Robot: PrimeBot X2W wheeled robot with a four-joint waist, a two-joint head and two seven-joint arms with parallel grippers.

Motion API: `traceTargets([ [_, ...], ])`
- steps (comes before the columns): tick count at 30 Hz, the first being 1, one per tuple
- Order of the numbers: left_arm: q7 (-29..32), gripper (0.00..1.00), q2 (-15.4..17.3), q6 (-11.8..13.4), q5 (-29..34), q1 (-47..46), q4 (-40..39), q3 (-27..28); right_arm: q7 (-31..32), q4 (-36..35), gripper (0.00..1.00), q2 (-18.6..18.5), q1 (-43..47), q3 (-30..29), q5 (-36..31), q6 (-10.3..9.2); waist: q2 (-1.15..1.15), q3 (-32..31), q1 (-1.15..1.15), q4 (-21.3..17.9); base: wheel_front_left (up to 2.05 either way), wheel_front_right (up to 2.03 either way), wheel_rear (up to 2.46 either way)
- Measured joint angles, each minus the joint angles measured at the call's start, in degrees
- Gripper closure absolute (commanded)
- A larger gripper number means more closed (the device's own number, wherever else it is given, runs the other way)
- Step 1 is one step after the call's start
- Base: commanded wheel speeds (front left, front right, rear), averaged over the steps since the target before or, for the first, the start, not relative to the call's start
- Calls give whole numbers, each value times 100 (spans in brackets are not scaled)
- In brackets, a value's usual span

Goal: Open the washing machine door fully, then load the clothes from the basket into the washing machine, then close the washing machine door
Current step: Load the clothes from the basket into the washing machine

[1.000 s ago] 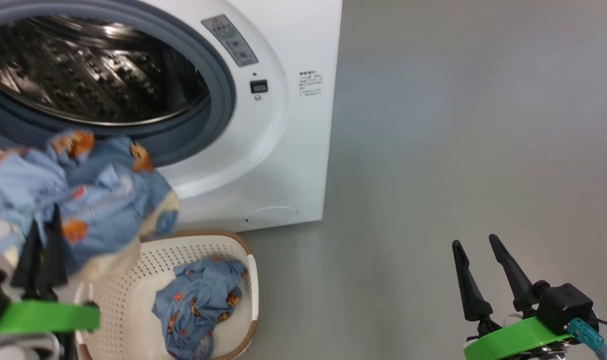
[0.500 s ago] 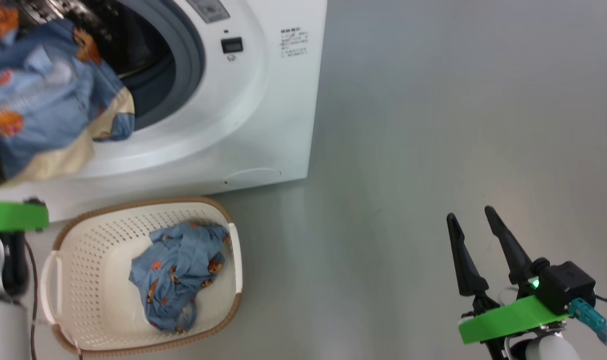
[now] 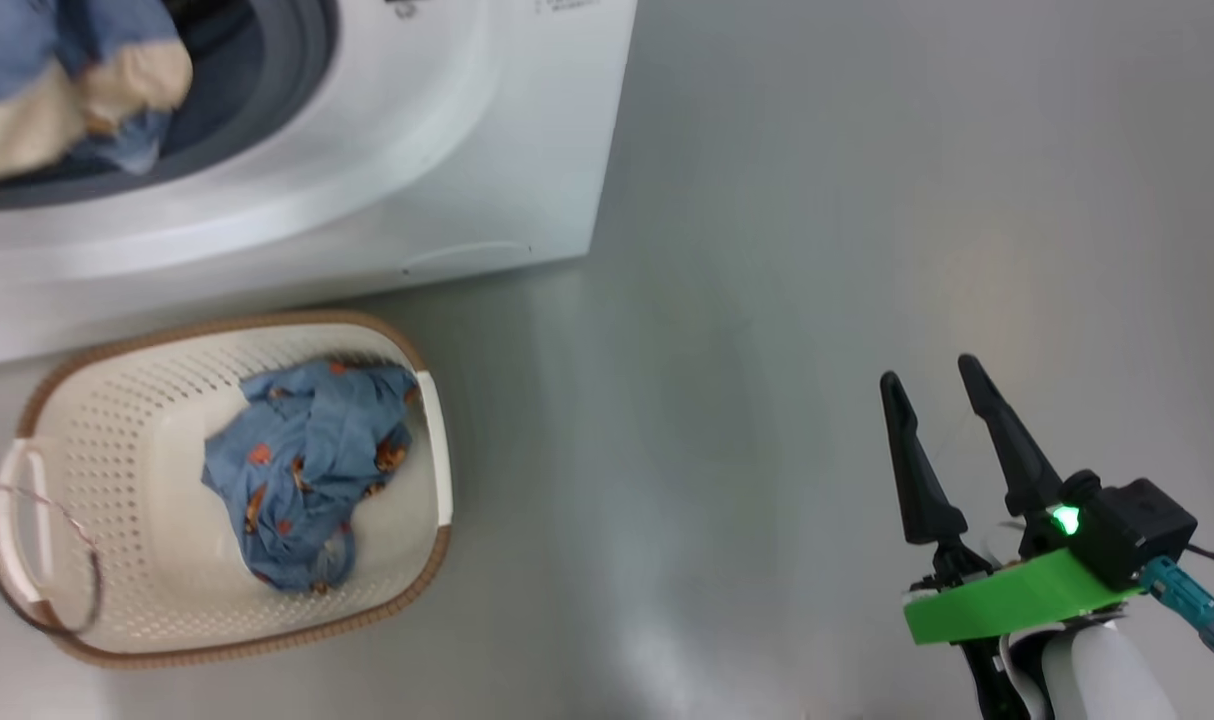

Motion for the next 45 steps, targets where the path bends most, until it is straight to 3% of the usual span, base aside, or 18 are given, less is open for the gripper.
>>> traceTargets([
  [6,-16,100,346,0,-180,-602,199,-549,0,-49,0,-5,-181,148,63,0,0,453,0,-59,0,0,0],
  [14,-14,100,719,0,-722,-1249,1136,-1382,0,-38,0,-7,-205,327,137,0,0,906,0,-190,0,0,0],
  [27,626,100,1396,0,-1664,-2376,1691,-2798,0,-66,0,-2,-218,600,185,0,0,1251,0,-438,0,0,0],
  [33,799,100,1662,0,-2123,-2742,1805,-3156,0,-91,0,-3,-216,708,370,0,0,1403,0,-612,0,0,0],
  [36,548,100,1769,0,-2209,-2909,1802,-3255,0,-123,0,-1,-212,743,407,0,0,1477,0,-684,0,0,0],
  [40,71,100,1896,0,-2147,-3179,1667,-3366,0,-164,0,-2,-208,754,446,0,0,1555,0,-747,0,0,0],
  [45,1,100,1947,0,-1936,-3260,1402,-3281,0,-170,0,-1,-208,767,454,0,0,1607,0,-760,0,0,0],
])
